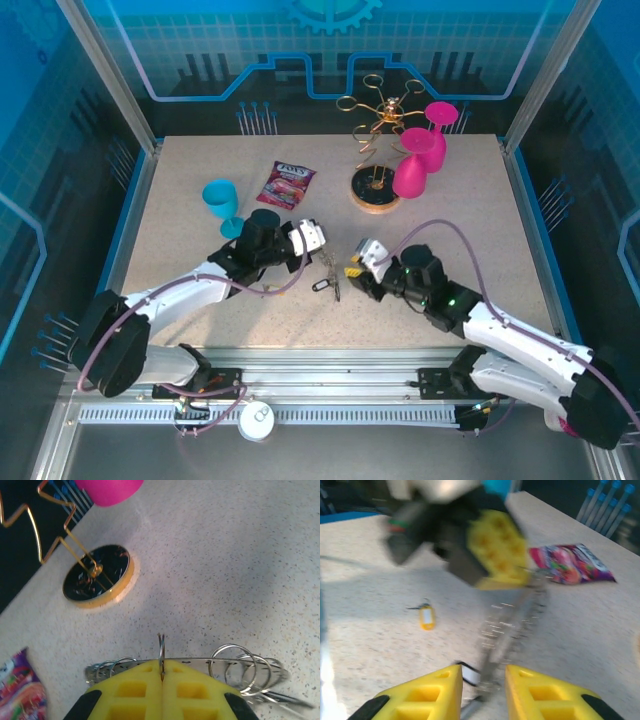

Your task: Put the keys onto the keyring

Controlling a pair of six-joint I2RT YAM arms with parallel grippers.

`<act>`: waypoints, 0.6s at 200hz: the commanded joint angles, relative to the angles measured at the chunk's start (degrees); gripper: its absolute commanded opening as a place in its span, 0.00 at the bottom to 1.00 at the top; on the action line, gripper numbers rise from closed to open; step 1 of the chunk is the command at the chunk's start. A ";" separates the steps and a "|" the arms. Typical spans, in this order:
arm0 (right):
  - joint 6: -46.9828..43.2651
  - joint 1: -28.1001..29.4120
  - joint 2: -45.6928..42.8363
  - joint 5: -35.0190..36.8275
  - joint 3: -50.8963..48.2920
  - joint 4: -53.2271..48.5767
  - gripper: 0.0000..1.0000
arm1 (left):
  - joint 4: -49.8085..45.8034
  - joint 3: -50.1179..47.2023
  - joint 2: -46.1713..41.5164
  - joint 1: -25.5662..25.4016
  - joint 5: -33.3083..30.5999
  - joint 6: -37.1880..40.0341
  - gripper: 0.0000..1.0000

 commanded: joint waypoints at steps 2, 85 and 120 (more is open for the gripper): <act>3.16 11.13 3.14 7.63 -5.89 12.55 0.32 | -1.01 3.20 2.05 1.49 0.64 -10.84 0.00; -5.81 24.13 48.11 23.61 11.55 38.49 0.38 | 0.01 7.34 8.45 3.80 -0.10 -20.96 0.00; -5.74 23.00 58.01 24.77 19.50 39.36 0.41 | 1.20 8.18 10.21 4.39 0.20 -22.95 0.00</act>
